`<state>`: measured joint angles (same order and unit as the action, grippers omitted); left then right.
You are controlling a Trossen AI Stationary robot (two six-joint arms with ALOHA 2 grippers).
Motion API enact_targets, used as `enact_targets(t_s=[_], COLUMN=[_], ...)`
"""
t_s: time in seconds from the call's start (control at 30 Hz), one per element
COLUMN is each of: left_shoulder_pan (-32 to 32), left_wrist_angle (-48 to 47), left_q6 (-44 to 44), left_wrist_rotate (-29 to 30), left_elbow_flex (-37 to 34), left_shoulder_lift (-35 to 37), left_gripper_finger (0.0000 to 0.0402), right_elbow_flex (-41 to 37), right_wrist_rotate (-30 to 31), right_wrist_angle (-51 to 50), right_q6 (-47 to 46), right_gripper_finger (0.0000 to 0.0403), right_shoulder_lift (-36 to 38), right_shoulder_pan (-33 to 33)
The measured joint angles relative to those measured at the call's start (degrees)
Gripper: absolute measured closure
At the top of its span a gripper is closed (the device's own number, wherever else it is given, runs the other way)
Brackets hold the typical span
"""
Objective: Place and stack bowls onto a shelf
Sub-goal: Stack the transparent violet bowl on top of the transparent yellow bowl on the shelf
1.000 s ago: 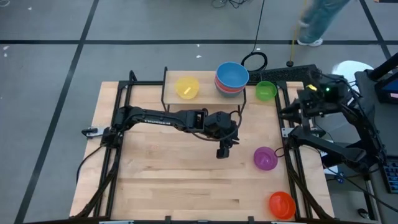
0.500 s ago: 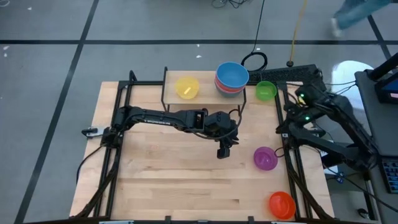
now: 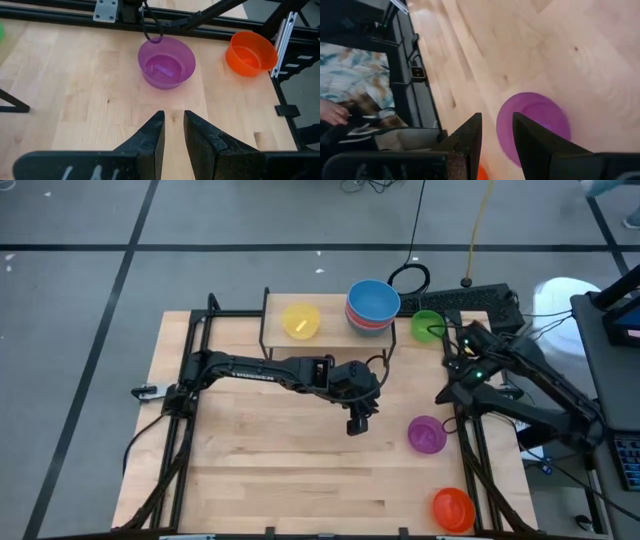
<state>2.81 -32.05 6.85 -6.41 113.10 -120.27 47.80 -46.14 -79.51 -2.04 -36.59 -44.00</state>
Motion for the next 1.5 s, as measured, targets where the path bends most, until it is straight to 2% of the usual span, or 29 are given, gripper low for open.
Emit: enact_targets(t_s=[0.27, 0.53, 0.97, 1.2, 1.5], left_shoulder_pan=[-0.3, -0.5, -0.5, -0.5, -0.5], left_wrist_angle=[0.0, 0.0, -3.6, -4.7, -4.7], left_q6=[0.2, 0.1, 0.9, 1.0, 1.2], left_wrist_rotate=[0.0, 0.0, 0.0, 0.0, 0.0], left_elbow_flex=[0.0, 0.0, 0.0, 0.0, 0.0], left_shoulder_lift=[0.0, 0.0, 0.1, 0.1, 0.1], left_gripper_finger=[0.0325, 0.0325, 0.0325, 0.0325, 0.0325], right_elbow_flex=[-0.1, -0.1, -5.7, -7.4, -8.0], right_wrist_rotate=[8.2, 15.8, 25.3, 32.7, 32.9], right_wrist_angle=[6.0, 10.1, 19.7, 26.0, 26.3], right_q6=[-3.7, -9.0, -7.5, -4.7, -4.3], right_gripper_finger=[0.0303, 0.0303, 0.0303, 0.0303, 0.0303], right_shoulder_lift=[-0.2, -2.3, -10.5, -15.1, -23.4], right_shoulder_pan=[8.4, 20.0, 38.7, 43.9, 48.0])
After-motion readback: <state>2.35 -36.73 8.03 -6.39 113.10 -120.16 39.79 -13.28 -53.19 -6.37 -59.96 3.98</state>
